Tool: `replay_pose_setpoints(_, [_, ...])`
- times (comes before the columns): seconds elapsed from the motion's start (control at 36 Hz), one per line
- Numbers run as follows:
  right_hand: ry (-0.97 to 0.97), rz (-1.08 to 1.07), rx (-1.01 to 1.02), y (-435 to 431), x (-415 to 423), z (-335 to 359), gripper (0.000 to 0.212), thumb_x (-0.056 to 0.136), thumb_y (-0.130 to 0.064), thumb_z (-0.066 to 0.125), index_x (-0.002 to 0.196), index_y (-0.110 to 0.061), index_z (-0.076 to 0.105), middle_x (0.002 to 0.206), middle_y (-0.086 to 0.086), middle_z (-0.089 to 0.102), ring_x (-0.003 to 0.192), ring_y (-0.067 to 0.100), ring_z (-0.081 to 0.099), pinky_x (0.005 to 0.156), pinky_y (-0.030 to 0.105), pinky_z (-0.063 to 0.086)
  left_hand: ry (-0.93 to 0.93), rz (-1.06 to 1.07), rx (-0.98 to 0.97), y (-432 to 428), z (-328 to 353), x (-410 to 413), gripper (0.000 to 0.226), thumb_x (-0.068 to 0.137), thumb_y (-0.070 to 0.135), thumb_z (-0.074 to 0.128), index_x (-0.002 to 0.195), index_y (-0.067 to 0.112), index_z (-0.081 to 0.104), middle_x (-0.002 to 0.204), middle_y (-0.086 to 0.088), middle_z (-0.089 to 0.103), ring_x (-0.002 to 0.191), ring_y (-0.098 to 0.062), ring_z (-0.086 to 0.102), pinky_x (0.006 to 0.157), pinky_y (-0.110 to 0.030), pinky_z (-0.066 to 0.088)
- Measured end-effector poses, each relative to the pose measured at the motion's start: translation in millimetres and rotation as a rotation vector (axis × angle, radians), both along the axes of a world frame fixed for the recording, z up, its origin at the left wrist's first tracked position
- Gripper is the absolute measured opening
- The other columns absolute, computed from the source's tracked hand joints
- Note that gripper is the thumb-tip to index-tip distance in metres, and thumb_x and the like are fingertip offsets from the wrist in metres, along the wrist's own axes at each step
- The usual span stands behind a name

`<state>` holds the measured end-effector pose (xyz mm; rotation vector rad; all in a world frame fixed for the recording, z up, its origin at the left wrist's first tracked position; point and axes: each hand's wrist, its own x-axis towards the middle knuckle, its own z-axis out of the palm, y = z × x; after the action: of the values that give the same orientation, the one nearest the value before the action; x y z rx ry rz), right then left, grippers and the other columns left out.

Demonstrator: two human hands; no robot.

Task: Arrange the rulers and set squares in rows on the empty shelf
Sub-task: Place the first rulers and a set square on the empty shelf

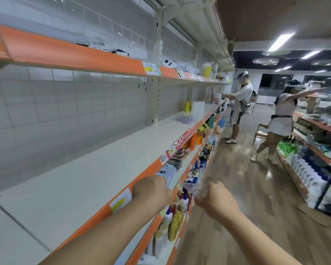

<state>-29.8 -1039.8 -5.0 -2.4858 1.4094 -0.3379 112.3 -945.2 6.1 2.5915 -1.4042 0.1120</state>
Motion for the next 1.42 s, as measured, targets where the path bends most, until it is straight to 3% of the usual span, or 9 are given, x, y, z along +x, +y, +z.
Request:
replay_pose_setpoints(0.11, [-0.038,0.035,0.022,-47.3,10.7,-4.7,0.028,0.088,-0.037,0.055,0.069,-0.019,0.045,0.089,-0.002,0.045,0.067,0.010,0.046,0.049,0.024,0.033,0.025,0.026,0.006,-37.9,3.7,4.4,0.020,0.092,0.028,0.044,0.094,0.012,0.056,0.091,-0.006,0.060,0.086,-0.025,0.060,0.063,-0.024,0.036])
replay_pose_setpoints(0.28, [-0.032,0.100,0.002,-131.2,24.3,-4.5,0.025,0.086,-0.040,0.057,0.081,-0.017,0.051,0.099,0.003,0.051,0.077,0.020,0.057,0.062,0.031,0.047,0.011,0.118,-0.033,-101.9,9.2,8.4,0.014,0.092,0.029,0.045,0.085,0.017,0.046,0.088,-0.005,0.054,0.079,-0.023,0.048,0.061,-0.024,0.033])
replay_pose_setpoints(0.42, [-0.066,0.150,-0.036,-203.6,29.0,-1.4,0.038,0.085,-0.047,0.058,0.069,-0.014,0.046,0.079,0.005,0.051,0.051,0.020,0.045,0.048,0.028,0.039,0.007,0.180,-0.056,-157.8,16.8,4.9,0.016,0.092,0.031,0.044,0.089,0.017,0.051,0.103,-0.005,0.062,0.089,-0.025,0.058,0.066,-0.025,0.037])
replay_pose_setpoints(0.61, [-0.042,0.230,-0.047,-277.1,24.2,7.5,0.036,0.088,-0.042,0.058,0.068,-0.017,0.041,0.092,0.006,0.051,0.069,0.019,0.057,0.049,0.027,0.040,-0.010,0.242,-0.053,-225.3,17.8,-3.1,0.018,0.093,0.033,0.044,0.085,0.017,0.046,0.089,-0.006,0.057,0.075,-0.022,0.047,0.065,-0.025,0.037])
replay_pose_setpoints(0.75, [-0.017,0.264,-0.017,-314.7,30.4,5.4,0.034,0.088,-0.044,0.057,0.098,-0.011,0.055,0.124,0.013,0.049,0.088,0.022,0.063,0.069,0.032,0.051,-0.008,0.258,-0.021,-267.3,18.7,-0.4,0.019,0.093,0.034,0.044,0.091,0.017,0.054,0.099,-0.004,0.062,0.089,-0.024,0.059,0.066,-0.024,0.037])
replay_pose_setpoints(0.92, [-0.024,0.263,-0.003,-358.1,47.3,4.0,0.030,0.087,-0.040,0.057,0.099,-0.013,0.056,0.111,0.005,0.050,0.076,0.019,0.058,0.063,0.030,0.050,-0.015,0.255,-0.025,-314.0,18.1,15.8,0.016,0.091,0.033,0.045,0.086,0.018,0.049,0.093,-0.003,0.062,0.081,-0.023,0.056,0.067,-0.025,0.039])
replay_pose_setpoints(1.08, [-0.041,0.260,-0.005,-409.3,73.7,3.0,0.025,0.084,-0.030,0.054,0.070,-0.017,0.038,0.095,0.005,0.048,0.081,0.022,0.055,0.054,0.028,0.040,0.010,0.239,-0.030,-368.4,12.4,47.8,0.014,0.090,0.030,0.046,0.087,0.018,0.052,0.094,-0.002,0.066,0.077,-0.023,0.057,0.064,-0.024,0.039])
replay_pose_setpoints(1.25, [-0.040,0.221,-0.041,-466.1,108.1,11.9,0.028,0.087,-0.041,0.055,0.087,-0.014,0.053,0.104,0.003,0.049,0.074,0.020,0.057,0.054,0.028,0.038,-0.016,0.210,-0.063,-428.5,12.6,94.1,0.032,0.093,0.042,0.047,0.106,0.016,0.060,0.104,-0.002,0.065,0.087,-0.021,0.061,0.065,-0.024,0.040])
replay_pose_setpoints(1.42, [-0.072,0.202,-0.063,-515.0,141.1,15.5,0.024,0.084,-0.039,0.060,0.078,-0.019,0.047,0.106,0.003,0.051,0.067,0.017,0.055,0.049,0.026,0.036,-0.036,0.217,-0.061,-476.7,16.5,131.7,0.029,0.092,0.040,0.047,0.101,0.016,0.060,0.099,-0.002,0.064,0.076,-0.020,0.053,0.063,-0.025,0.039])
